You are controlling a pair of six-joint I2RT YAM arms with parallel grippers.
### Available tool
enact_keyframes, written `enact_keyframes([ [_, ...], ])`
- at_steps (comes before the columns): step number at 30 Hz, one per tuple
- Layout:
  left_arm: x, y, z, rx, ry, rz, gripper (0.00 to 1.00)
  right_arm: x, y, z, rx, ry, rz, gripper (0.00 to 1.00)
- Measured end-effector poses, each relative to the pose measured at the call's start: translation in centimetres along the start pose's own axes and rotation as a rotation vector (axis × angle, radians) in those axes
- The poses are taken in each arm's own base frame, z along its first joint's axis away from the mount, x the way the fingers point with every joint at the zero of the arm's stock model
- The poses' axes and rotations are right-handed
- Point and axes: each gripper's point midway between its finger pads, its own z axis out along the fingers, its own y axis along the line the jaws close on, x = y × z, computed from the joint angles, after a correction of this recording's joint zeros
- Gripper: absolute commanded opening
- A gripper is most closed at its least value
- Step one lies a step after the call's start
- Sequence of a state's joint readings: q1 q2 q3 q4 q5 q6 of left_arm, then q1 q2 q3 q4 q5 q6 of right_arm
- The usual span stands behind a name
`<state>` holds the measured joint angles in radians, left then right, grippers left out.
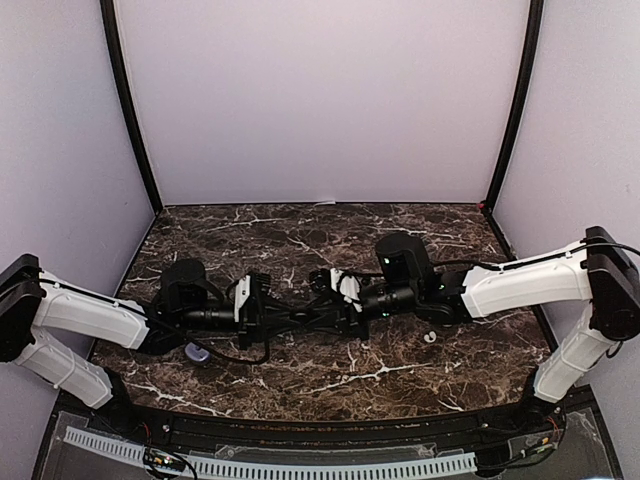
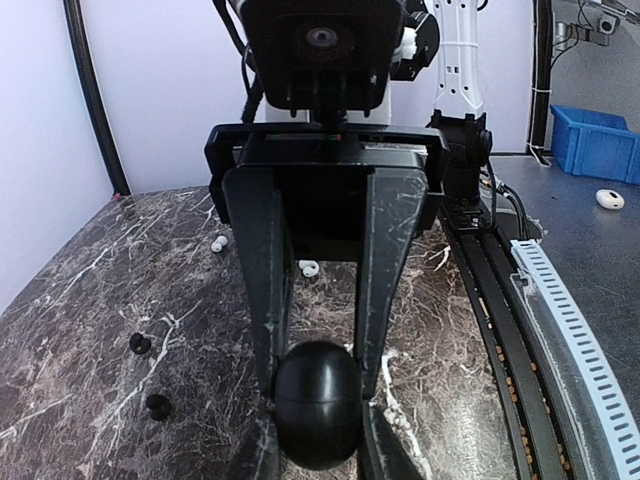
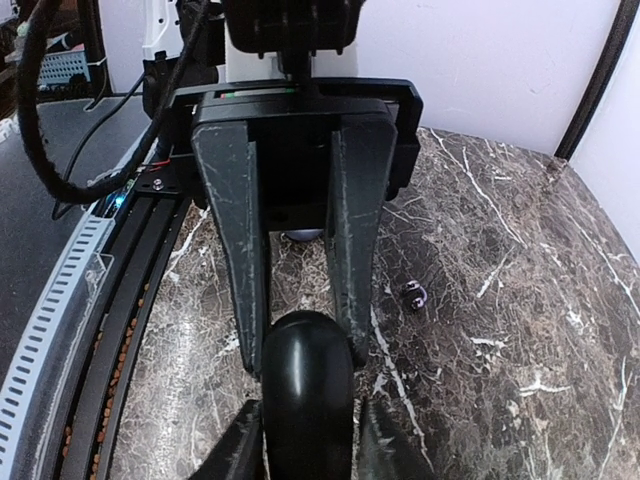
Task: Insert the wireless bluetooth earbuds into the charging case
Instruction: Pass from the right arm to the left, then open the charging case.
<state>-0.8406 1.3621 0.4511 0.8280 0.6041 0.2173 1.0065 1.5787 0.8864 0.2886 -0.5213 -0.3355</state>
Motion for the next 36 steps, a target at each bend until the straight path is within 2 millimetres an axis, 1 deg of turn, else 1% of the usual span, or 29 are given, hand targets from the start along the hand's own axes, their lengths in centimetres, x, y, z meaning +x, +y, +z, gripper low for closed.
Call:
enact_keyframes([
  [2,0.0,0.0,0.0,0.001,-0.001,0.001,0.15,-0.1,0.0,0.0,0.004,-0.002,-0.005,0.5],
  [4,-0.1,0.0,0.0,0.001,-0.002,0.002,0.14,-0.1,-0.1,0.0,0.01,-0.001,-0.002,0.54],
  [5,-0.1,0.0,0.0,0.002,-0.005,0.004,0.13,-0.1,-0.2,0.0,0.014,0.0,-0.001,0.54],
  [11,-0.2,-0.6,0.0,0.03,-0.014,0.013,0.09,-0.3,-0.6,-0.4,0.046,-0.001,-0.005,0.53],
  [19,-0.3,-1.0,-0.1,0.055,-0.018,0.03,0.07,-0.4,-0.7,-1.2,0.062,-0.001,-0.003,0.49],
  [22,-0.1,-1.0,-0.1,0.058,-0.01,0.033,0.07,-0.4,-0.8,-1.7,0.073,-0.005,-0.002,0.49],
  [24,0.2,-1.3,-0.1,0.072,0.0,0.027,0.07,-0.5,-1.3,-2.4,0.096,-0.01,0.001,0.49],
  [28,0.3,-1.6,-0.1,0.087,0.001,0.027,0.07,-0.3,-2.4,-3.2,0.137,-0.009,0.012,0.49],
  [36,0.4,-1.5,-0.2,0.073,-0.001,0.006,0.07,0.2,-2.3,-3.6,0.142,-0.008,0.017,0.52],
])
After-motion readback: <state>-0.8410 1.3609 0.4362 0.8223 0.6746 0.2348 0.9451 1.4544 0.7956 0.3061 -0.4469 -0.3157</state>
